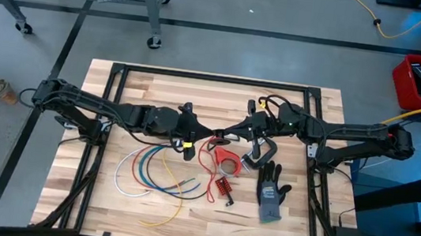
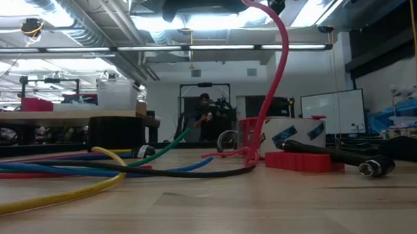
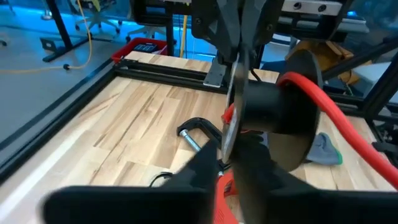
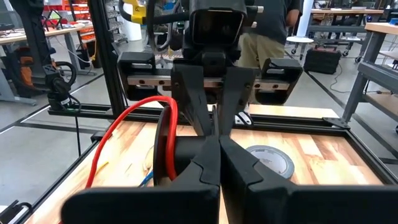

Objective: Coil cords
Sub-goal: Coil the red wire onto the spool

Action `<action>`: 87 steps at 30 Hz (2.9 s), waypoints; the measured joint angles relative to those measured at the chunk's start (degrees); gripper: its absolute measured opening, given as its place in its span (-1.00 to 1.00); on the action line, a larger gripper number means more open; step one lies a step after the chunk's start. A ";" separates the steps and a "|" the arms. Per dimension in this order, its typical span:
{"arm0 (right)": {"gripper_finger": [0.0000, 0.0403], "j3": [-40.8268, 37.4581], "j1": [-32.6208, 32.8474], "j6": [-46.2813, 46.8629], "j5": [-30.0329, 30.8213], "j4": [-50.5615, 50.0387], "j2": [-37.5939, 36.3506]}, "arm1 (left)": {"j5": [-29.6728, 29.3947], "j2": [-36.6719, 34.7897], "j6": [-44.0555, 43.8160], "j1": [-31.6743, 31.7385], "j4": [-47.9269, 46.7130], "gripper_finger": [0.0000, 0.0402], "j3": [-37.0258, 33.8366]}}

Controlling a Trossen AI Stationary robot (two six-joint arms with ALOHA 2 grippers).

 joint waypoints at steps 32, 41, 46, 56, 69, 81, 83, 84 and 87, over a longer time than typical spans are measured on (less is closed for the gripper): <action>-0.31 0.00 0.02 4.52 -1.07 -4.34 0.00 | -0.50 -1.87 2.56 0.00 -0.61 -1.00 -0.02; -0.31 -0.02 0.02 4.52 -1.07 -2.97 0.53 | 0.28 -1.92 2.41 0.00 -0.13 -1.00 -0.02; -0.31 -0.02 0.02 4.52 -1.09 -2.26 1.45 | 0.89 -1.92 2.57 0.00 0.00 -1.00 -0.02; -0.55 -0.02 0.02 4.57 -6.14 2.46 3.87 | 2.80 -1.95 2.60 -0.02 1.24 -1.00 -0.02; -0.93 -0.02 -0.02 4.42 -5.93 2.55 3.89 | 2.80 -1.95 2.58 -0.17 1.20 -0.94 -0.02; -0.97 -0.02 0.00 4.51 -6.27 2.56 3.89 | 2.07 -5.43 2.57 0.21 -4.42 -0.68 -0.02; -0.97 -0.02 0.01 4.52 -6.63 2.54 3.89 | 0.99 -7.56 1.75 0.35 -6.93 -0.66 -0.02; -0.98 -0.02 0.03 4.52 -6.64 2.48 3.89 | 0.06 -8.67 1.29 0.38 -8.18 -0.66 -0.02; -0.98 -0.02 0.04 4.52 -6.58 2.58 3.89 | -1.49 -12.11 -0.89 0.39 -11.16 -0.68 -0.02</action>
